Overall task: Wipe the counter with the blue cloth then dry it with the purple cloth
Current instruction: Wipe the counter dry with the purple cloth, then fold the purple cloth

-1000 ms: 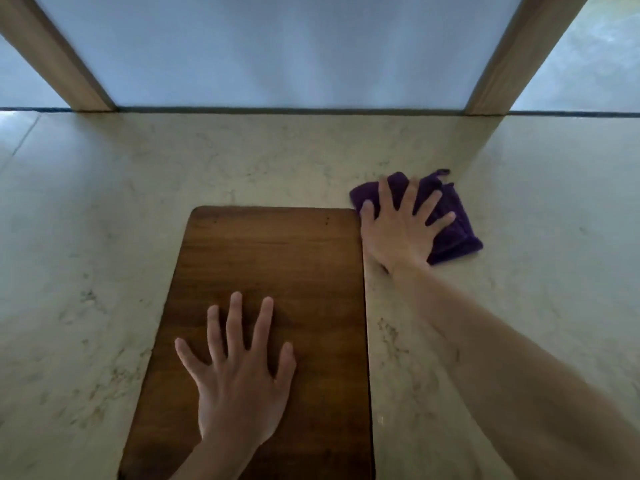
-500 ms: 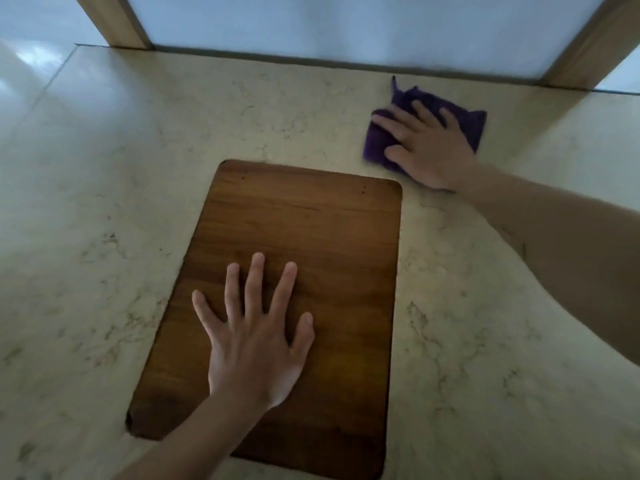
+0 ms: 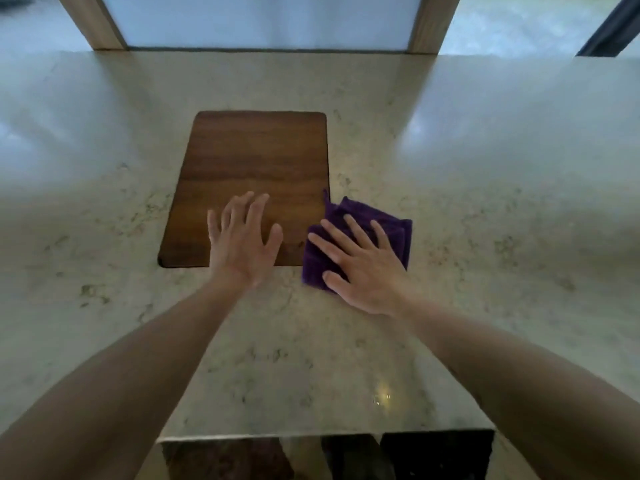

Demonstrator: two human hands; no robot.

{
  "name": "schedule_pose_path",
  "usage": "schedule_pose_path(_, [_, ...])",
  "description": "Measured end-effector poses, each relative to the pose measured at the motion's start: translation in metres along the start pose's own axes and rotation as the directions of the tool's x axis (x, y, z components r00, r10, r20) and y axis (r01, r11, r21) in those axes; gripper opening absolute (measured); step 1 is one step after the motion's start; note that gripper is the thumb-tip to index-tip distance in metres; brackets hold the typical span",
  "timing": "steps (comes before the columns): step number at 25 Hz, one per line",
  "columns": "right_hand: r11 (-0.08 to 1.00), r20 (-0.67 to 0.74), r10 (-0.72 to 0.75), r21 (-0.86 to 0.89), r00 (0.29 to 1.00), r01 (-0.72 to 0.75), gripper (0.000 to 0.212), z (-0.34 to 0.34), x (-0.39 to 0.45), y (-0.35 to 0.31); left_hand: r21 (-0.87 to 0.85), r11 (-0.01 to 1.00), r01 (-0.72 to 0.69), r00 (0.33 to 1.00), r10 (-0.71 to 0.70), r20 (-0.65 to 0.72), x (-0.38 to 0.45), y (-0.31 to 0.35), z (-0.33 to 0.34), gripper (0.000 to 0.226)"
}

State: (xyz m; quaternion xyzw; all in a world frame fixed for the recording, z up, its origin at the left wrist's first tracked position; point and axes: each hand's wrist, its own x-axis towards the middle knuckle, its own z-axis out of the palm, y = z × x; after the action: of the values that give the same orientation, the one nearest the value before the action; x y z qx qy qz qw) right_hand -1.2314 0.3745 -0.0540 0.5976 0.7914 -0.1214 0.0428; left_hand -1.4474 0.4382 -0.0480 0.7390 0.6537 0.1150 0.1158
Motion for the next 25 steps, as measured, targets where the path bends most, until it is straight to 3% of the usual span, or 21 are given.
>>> schedule_pose_path(4, [0.994,-0.025,0.092,0.061,0.995,-0.090,0.065,0.032,-0.108,-0.061,-0.169,0.978,-0.120,0.992,0.122,0.002,-0.118,0.016,0.003,0.051])
schedule_pose_path(7, [0.967,-0.031,0.240,0.097,0.970,-0.236,0.063,0.052,-0.156,-0.098,-0.134,0.970,-0.204,0.977,0.210,0.032,-0.195,0.024,0.010,0.044])
schedule_pose_path(10, [0.911,0.003,0.376,0.179,0.926,-0.371,0.066,0.056,-0.181,-0.121,-0.020,0.982,-0.187,0.977,0.188,0.100,-0.242,0.035,0.008,0.040])
schedule_pose_path(15, [0.917,0.168,0.334,0.171,0.927,-0.362,0.066,0.017,-0.187,-0.104,0.122,0.992,-0.037,0.959,0.001,0.282,-0.242,0.059,-0.012,0.036])
schedule_pose_path(19, [0.918,0.217,0.293,0.209,0.931,-0.337,0.060,-0.001,-0.183,-0.083,0.040,0.994,0.102,0.917,-0.109,0.383,-0.232,0.077,-0.016,0.029])
schedule_pose_path(22, [0.932,0.164,0.285,0.181,0.944,-0.313,0.053,-0.003,-0.190,-0.074,-0.032,0.982,0.187,0.878,-0.153,0.453,-0.231,0.089,-0.016,0.019])
schedule_pose_path(25, [0.934,0.133,0.309,0.146,0.942,-0.327,0.052,-0.004,-0.211,-0.071,-0.016,0.991,0.134,0.861,-0.109,0.497,-0.235,0.103,-0.026,0.014])
